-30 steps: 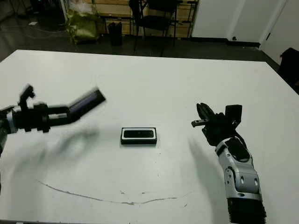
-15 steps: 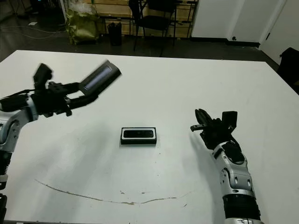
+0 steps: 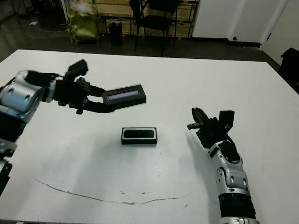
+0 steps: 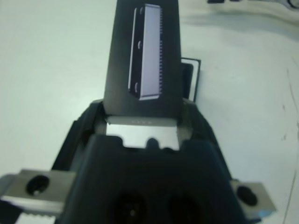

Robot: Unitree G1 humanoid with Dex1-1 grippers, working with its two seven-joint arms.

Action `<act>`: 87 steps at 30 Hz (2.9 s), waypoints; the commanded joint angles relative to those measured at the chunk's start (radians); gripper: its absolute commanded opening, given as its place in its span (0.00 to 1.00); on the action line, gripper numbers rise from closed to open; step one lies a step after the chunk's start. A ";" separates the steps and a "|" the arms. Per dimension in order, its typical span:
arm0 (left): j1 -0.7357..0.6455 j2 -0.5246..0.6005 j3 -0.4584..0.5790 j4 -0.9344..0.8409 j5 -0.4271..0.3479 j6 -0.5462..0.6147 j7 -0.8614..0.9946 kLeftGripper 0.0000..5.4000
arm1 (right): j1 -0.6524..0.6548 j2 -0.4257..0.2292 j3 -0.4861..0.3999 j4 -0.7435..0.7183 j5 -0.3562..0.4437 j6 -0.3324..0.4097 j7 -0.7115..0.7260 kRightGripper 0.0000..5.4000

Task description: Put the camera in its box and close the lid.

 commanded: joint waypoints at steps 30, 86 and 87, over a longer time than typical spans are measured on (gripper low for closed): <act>-0.010 -0.150 -0.039 0.021 0.182 0.109 0.042 0.45 | 0.017 0.011 0.005 -0.074 -0.046 0.048 -0.087 0.00; 0.042 -0.167 -0.156 0.113 0.224 -0.205 -0.026 0.45 | 0.003 -0.010 -0.004 -0.085 -0.052 0.077 -0.073 0.00; 0.042 -0.170 -0.155 0.116 0.223 -0.212 -0.027 0.45 | 0.002 -0.010 -0.005 -0.079 -0.051 0.075 -0.070 0.00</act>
